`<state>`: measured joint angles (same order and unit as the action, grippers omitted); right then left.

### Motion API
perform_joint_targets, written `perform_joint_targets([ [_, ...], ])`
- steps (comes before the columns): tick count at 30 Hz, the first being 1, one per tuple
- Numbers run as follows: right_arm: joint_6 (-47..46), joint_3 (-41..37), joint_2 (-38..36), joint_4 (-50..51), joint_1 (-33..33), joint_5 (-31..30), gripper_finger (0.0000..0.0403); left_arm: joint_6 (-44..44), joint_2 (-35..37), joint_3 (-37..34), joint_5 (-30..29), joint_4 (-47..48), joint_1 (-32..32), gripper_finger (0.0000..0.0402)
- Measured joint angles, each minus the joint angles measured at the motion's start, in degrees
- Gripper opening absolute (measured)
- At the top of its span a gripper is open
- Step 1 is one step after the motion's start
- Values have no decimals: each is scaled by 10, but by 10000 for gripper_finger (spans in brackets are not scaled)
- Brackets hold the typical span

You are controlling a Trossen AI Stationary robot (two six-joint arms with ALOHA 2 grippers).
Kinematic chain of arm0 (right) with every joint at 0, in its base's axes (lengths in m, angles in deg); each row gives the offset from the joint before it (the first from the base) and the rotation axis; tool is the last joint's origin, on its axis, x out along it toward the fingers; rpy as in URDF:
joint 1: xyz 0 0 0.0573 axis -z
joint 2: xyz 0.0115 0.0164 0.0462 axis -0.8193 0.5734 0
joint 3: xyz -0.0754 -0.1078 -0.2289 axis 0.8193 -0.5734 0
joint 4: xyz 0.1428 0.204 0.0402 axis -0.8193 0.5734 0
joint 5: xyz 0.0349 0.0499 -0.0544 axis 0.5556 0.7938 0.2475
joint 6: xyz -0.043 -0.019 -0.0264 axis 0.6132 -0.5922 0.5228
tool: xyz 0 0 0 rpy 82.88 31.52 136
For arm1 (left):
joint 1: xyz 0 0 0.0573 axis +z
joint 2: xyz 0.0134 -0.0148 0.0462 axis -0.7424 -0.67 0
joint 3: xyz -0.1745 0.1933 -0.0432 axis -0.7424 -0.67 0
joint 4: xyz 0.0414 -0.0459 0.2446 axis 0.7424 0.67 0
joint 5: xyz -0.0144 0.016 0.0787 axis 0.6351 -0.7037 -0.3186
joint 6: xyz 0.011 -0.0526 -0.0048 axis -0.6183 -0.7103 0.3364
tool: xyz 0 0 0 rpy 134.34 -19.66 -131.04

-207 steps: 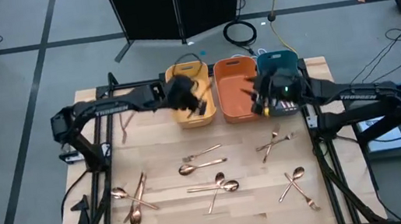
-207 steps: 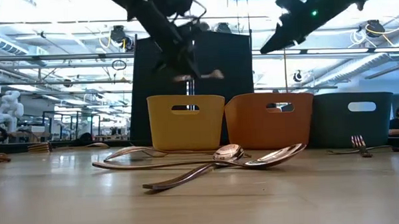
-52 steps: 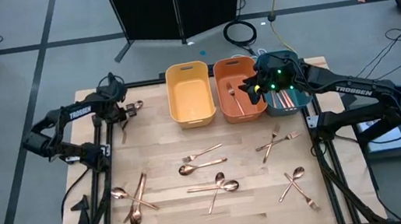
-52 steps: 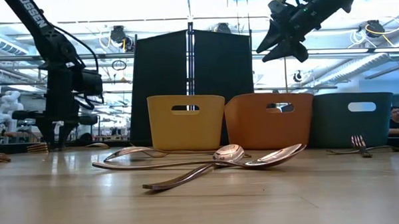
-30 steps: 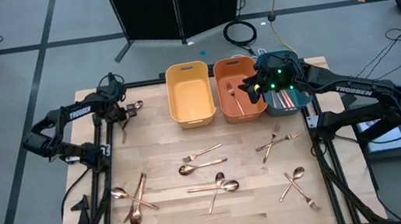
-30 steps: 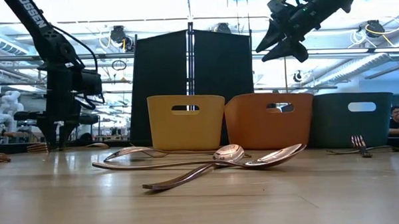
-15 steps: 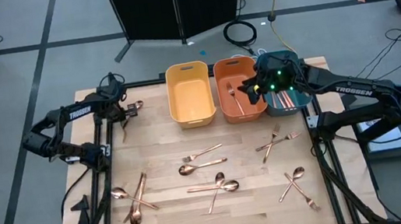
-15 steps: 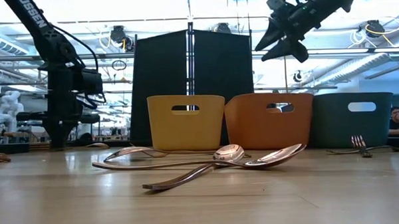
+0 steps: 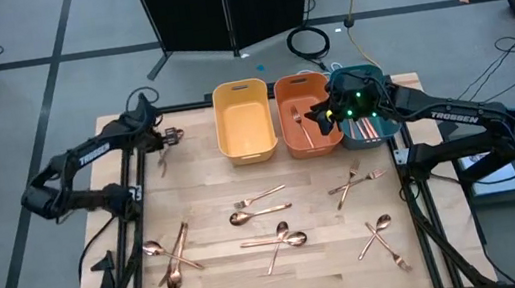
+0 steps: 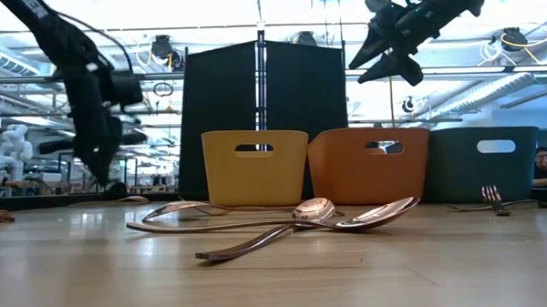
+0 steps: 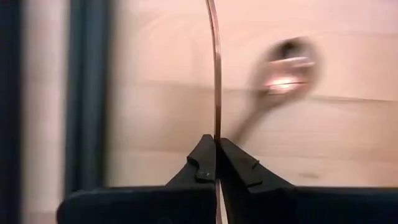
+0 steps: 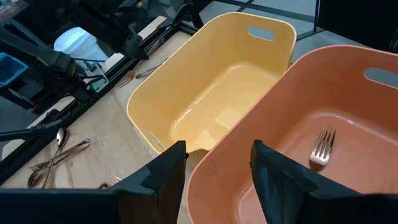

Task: Sort silverware
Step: Put the copper fork into the orange bin

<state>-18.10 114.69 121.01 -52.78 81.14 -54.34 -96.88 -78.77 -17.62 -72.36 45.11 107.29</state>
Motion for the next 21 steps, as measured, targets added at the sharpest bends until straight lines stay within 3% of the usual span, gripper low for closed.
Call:
perform_joint_targets([
  [5,1,0,0,0,0,0,169,65,62,37,16,-28,-38,0],
  [11,2,0,0,0,0,0,169,186,102,95,20,-134,-117,0],
  [16,4,0,-1,0,4,1,169,370,81,123,24,-280,-190,0],
  [21,-13,0,-12,0,19,1,169,618,45,123,3,-431,-246,0],
])
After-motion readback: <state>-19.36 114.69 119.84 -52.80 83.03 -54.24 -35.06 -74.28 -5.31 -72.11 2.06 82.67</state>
